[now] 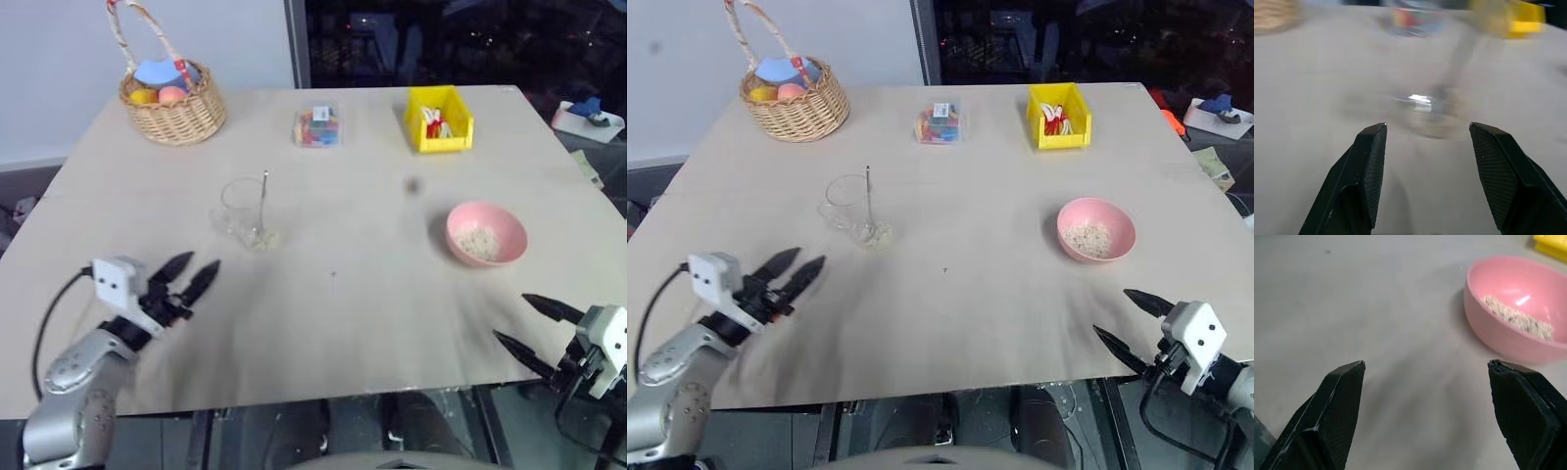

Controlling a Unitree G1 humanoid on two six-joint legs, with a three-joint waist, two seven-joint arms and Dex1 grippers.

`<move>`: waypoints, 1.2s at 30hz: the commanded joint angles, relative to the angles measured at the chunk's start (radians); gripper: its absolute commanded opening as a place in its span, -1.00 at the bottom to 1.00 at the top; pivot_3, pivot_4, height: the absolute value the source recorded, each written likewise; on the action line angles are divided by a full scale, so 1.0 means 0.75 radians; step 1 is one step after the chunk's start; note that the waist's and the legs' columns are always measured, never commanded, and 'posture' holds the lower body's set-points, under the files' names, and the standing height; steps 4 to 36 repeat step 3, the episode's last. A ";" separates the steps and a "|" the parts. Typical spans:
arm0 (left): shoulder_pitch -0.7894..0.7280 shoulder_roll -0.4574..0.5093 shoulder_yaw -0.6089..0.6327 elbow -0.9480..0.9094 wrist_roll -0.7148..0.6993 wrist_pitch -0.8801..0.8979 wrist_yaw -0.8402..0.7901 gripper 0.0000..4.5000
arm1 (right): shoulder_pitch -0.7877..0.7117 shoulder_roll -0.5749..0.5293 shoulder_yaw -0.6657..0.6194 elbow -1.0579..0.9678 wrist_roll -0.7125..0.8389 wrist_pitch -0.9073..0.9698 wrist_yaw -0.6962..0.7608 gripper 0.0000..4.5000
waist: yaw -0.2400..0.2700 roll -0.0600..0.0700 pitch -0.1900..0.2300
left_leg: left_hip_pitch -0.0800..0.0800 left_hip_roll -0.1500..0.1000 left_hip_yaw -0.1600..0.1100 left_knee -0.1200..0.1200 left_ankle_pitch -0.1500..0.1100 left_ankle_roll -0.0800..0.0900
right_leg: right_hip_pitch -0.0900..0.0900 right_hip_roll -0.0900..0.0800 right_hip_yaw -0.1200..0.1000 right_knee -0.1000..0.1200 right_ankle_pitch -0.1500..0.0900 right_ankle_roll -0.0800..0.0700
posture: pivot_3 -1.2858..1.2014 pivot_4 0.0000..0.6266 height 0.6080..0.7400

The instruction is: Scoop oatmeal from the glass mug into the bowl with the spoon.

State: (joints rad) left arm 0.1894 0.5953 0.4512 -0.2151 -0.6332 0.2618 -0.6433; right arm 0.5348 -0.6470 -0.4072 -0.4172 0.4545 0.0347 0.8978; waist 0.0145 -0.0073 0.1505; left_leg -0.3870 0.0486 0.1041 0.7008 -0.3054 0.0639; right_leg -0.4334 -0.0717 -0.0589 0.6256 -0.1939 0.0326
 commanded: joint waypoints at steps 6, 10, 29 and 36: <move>0.012 0.041 0.051 0.011 -0.009 0.016 -0.081 0.26 | -0.029 0.015 0.006 0.001 -0.008 -0.043 0.011 0.81 | 0.000 0.000 0.000 | -0.002 -0.001 0.001 0.000 -0.001 0.001 | 0.000 -0.001 0.001 -0.001 0.000 0.000 | 0.03 -0.52 1.00; 0.012 0.041 0.051 0.011 -0.009 0.016 -0.081 0.26 | -0.029 0.015 0.006 0.001 -0.008 -0.043 0.011 0.81 | 0.000 0.000 0.000 | -0.002 -0.001 0.001 0.000 -0.001 0.001 | 0.000 -0.001 0.001 -0.001 0.000 0.000 | 0.03 -0.52 1.00; 0.012 0.041 0.051 0.011 -0.009 0.016 -0.081 0.26 | -0.029 0.015 0.006 0.001 -0.008 -0.043 0.011 0.81 | 0.000 0.000 0.000 | -0.002 -0.001 0.001 0.000 -0.001 0.001 | 0.000 -0.001 0.001 -0.001 0.000 0.000 | 0.03 -0.52 1.00; 0.012 0.041 0.051 0.011 -0.009 0.016 -0.081 0.26 | -0.029 0.015 0.006 0.001 -0.008 -0.043 0.011 0.81 | 0.000 0.000 0.000 | -0.002 -0.001 0.001 0.000 -0.001 0.001 | 0.000 -0.001 0.001 -0.001 0.000 0.000 | 0.03 -0.52 1.00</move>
